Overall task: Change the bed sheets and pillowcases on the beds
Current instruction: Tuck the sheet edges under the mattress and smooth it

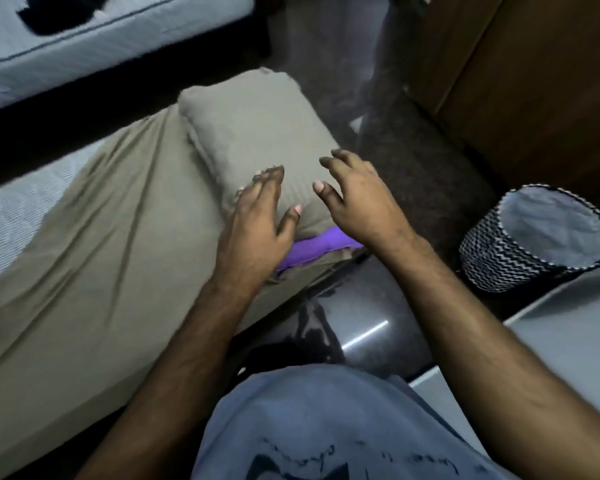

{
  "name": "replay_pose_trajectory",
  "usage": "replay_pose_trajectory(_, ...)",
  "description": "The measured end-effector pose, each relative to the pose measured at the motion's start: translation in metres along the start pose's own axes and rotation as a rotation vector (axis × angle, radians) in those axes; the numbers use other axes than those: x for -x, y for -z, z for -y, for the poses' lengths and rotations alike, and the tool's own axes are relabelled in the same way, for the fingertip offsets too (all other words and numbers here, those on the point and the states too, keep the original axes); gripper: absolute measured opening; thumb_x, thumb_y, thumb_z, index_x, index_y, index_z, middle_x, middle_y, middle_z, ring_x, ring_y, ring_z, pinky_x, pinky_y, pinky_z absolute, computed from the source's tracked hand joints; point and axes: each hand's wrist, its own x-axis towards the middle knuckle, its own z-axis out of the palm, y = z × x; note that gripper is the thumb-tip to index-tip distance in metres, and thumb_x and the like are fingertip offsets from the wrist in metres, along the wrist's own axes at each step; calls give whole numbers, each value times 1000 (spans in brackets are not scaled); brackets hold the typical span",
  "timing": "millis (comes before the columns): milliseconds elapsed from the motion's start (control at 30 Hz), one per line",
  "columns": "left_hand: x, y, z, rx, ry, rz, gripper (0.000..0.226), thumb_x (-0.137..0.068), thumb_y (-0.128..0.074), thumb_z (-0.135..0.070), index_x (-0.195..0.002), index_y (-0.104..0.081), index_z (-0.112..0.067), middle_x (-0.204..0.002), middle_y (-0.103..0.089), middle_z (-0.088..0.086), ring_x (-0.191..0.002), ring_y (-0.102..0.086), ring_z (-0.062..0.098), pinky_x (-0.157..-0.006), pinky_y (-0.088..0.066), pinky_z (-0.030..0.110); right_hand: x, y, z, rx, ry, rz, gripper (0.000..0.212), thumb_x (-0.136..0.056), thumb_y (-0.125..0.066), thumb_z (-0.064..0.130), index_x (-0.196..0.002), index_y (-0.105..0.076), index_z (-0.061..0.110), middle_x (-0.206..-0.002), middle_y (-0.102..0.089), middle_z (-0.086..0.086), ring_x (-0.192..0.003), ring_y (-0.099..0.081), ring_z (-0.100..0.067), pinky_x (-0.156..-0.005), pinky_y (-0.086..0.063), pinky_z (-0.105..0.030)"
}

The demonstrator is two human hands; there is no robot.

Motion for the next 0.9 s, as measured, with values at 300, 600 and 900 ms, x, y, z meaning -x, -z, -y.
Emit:
replay_pose_trajectory(300,-143,-128,-71,81,-5,49,61,-94,-56,-33,-146,-47,-3,-147,-52,15,-138,-47,29,-116,-35,42,-74,63,-158,68,-101,20,50,-101,-51,39,-145,-48,15,-155,-37,-10,-136,-41,-33,-109,-39,-46)
replay_pose_trajectory(600,-315,-199,-126,66,81,56,61,-96,-55,-34,-149,-45,-4,-151,-49,13,-142,-42,30,-117,-34,45,-216,135,-303,133,-72,152,49,-101,-52,37,-145,-48,14,-155,-38,-12,-135,-41,-35,-111,-38,-44)
replay_pose_trajectory(900,-451,-224,-151,29,284,-72,60,-99,-60,-31,-152,-42,-9,-157,-42,10,-147,-35,26,-121,-29,47,-382,169,-369,110,160,261,51,-101,-53,37,-146,-47,13,-156,-37,-10,-135,-41,-33,-111,-37,-43)
